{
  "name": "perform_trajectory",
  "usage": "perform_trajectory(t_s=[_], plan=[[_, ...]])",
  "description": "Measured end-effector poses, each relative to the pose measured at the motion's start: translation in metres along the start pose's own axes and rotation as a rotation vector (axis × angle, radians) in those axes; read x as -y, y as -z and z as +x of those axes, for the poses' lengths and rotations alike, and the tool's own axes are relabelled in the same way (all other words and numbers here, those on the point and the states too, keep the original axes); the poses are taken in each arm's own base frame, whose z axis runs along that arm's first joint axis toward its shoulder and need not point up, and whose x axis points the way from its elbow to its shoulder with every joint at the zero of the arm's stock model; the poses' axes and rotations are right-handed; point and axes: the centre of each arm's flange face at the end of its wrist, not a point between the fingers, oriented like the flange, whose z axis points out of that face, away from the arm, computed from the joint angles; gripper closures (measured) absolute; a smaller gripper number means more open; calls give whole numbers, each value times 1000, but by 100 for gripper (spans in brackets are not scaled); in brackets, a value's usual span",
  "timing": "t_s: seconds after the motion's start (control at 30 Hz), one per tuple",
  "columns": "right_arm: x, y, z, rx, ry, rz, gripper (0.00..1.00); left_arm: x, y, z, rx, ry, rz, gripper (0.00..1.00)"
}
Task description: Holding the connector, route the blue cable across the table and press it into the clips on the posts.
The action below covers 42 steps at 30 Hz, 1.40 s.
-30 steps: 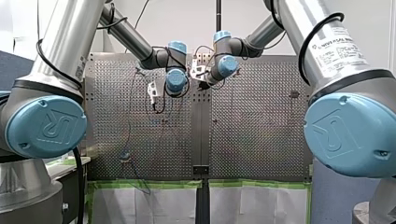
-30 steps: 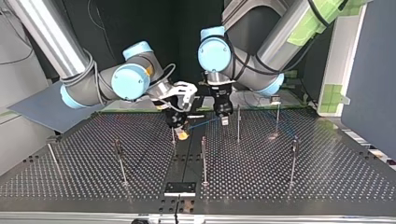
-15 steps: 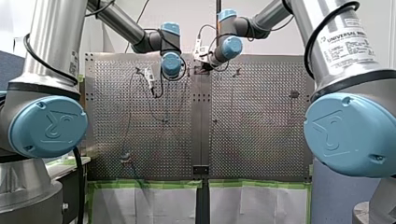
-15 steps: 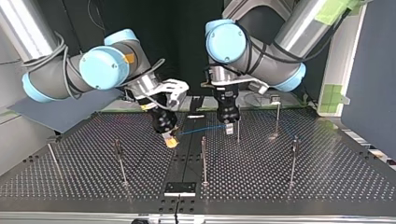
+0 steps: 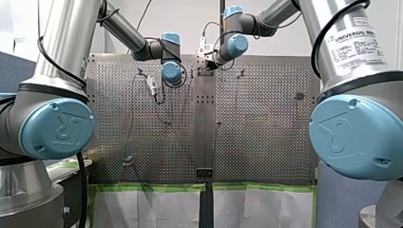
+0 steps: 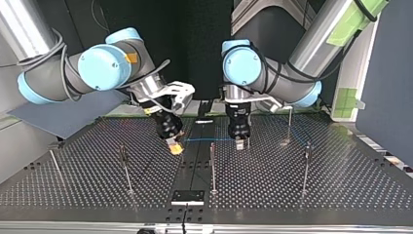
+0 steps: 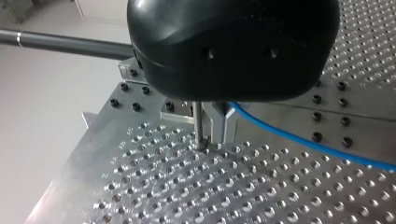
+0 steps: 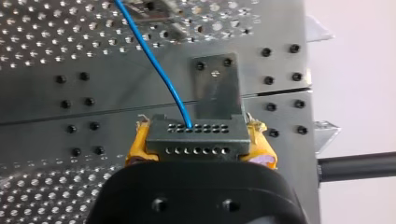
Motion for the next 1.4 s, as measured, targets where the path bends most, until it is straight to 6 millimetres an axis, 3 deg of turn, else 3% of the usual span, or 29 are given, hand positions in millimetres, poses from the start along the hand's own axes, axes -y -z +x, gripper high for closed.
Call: perform_trajectory(t_s=[0.3,0.73,1.03,1.4], plan=[[-2,-6,-6,-4,-2,14,100,9,-7,-3,23,18,84,100],[-16,-17,-9,-15,-9,24,100,-2,-33,-22,57,23,91,100],[-32,-21,-2,-27,-21,9,100,-2,-57,-5,23,12,129,100],[-53,-24,-2,-29,-27,-19,100,-11,-68,-8,12,0,85,100]])
